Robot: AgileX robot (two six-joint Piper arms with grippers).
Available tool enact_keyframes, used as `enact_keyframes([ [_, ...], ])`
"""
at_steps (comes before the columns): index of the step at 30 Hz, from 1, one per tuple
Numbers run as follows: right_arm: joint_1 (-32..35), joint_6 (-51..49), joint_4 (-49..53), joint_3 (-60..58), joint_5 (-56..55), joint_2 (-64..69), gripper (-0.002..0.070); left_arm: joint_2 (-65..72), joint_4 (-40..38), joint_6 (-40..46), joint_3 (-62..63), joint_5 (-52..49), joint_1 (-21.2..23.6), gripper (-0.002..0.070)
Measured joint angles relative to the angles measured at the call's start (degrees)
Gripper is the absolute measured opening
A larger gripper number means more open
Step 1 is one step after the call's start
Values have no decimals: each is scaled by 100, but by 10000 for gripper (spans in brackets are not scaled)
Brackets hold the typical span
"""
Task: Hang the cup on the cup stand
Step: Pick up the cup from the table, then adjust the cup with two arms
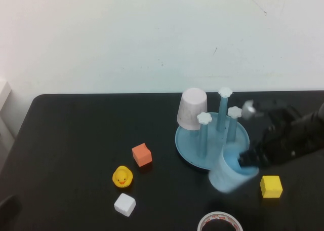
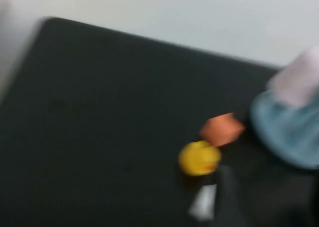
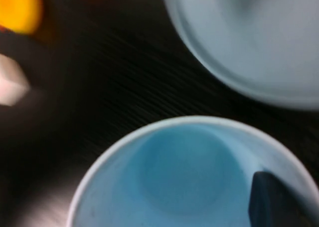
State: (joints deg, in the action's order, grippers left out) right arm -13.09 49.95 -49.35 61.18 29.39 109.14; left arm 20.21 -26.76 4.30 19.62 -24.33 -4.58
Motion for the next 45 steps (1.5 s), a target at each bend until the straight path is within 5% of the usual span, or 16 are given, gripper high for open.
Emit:
enact_keyframes([
  [4, -274, 583, -528, 12, 73, -853, 29, 0, -2222, 310, 0, 36, 0, 610],
  [10, -1055, 3095, -2805, 12, 84, -1947, 29, 0, -5955, 552, 0, 113, 0, 686],
  [13, -1610, 5026, -4256, 39, 84, -2263, 29, 0, -6763, 843, 0, 220, 0, 690],
  [26, -3283, 7251, -4745, 930, -487, -2280, 29, 0, -7087, 155, 0, 208, 0, 692],
  [45, -4044, 7370, -4828, 1600, -551, -1448, 29, 0, -7098, -430, -10, 357, 0, 693],
])
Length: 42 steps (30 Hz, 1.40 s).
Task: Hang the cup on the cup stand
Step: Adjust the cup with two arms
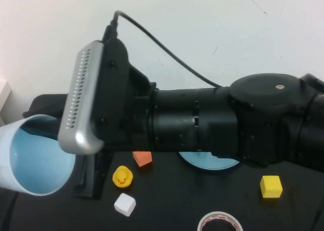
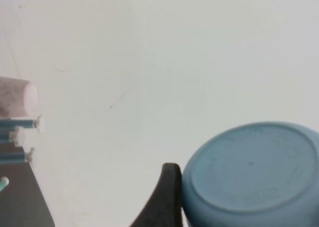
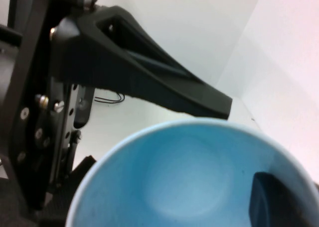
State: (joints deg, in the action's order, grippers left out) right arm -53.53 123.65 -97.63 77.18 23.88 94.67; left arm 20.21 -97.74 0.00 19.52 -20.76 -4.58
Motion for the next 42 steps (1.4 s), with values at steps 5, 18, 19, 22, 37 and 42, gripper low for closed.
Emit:
enact_keyframes([
  [5, -12, 9, -57, 70, -39, 150, 29, 0, 12, 37, 0, 142, 0, 651],
  [18, -26, 180, -70, 122, -60, 259, 57, 0, 0, 400, -3, 310, 2, 561],
  [19, -38, 179, -70, 122, -60, 282, 76, 0, 0, 425, -3, 298, 2, 558],
  [22, -50, 138, -70, 122, -48, 308, 157, 0, 0, 481, -3, 302, 2, 549],
  [37, -50, -446, -26, 111, -352, 71, 314, 0, -105, 763, 8, 405, 2, 542],
  [42, -50, -953, 28, 111, -364, 71, 123, 0, -174, 904, 17, 419, 2, 542],
])
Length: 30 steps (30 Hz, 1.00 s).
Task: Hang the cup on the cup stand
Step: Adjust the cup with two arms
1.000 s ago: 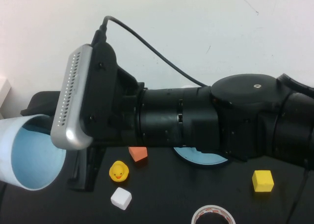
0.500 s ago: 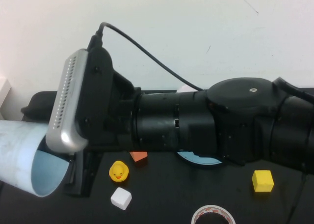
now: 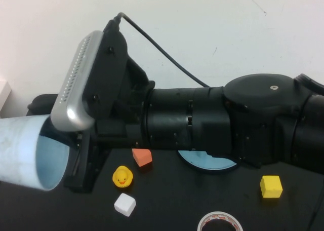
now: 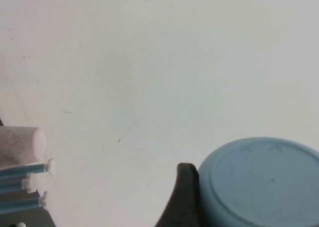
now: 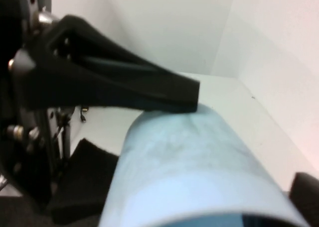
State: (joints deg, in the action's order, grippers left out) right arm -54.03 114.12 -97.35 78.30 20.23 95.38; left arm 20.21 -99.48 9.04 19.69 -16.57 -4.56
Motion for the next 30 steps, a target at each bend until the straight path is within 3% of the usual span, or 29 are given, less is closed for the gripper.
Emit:
enact_keyframes([
  [2, 0, -9, 71, -11, 41, 0, 72, 0, -18, 0, 0, 61, 0, 542],
  [7, -8, -162, 97, -36, 249, 0, 22, 0, -6, 13, 3, 65, 0, 607],
  [18, -8, -17, 78, 11, 352, 0, 19, 0, 16, -558, 3, -10, 0, 586],
  [30, -8, 952, 93, 180, 486, 48, 19, 0, 24, -1613, 50, -36, 0, 547],
])
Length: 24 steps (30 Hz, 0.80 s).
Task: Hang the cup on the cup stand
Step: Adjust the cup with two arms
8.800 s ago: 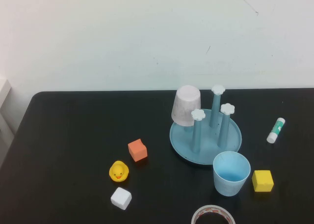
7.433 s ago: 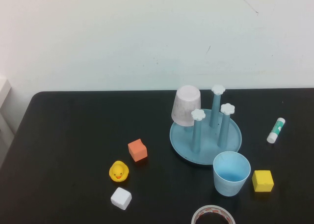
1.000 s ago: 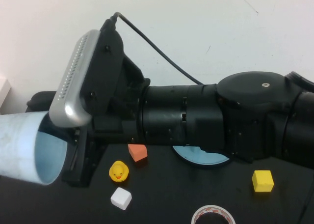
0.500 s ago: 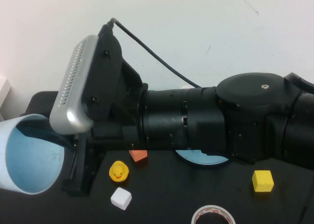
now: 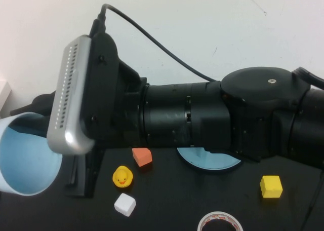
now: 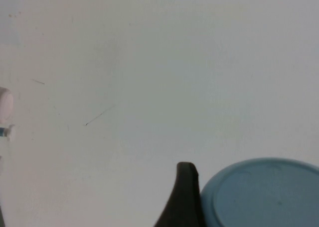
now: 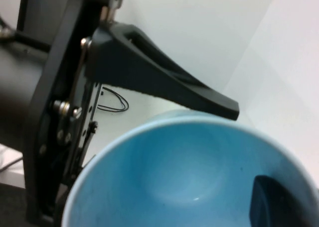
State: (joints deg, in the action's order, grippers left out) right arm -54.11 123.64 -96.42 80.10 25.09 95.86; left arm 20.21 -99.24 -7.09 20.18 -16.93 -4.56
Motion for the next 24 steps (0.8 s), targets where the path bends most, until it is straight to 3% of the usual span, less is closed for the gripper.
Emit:
enact_keyframes([
  [9, -129, 864, -129, 22, -103, 9, 20, 0, 0, -63, 0, 112, 10, 540],
  [19, -164, 1181, -176, 54, -216, 93, 20, 172, -95, 236, 0, 218, 10, 537],
  [24, -211, 1379, -19, 54, -81, 188, 19, 600, -83, 205, 0, -542, 10, 597],
])
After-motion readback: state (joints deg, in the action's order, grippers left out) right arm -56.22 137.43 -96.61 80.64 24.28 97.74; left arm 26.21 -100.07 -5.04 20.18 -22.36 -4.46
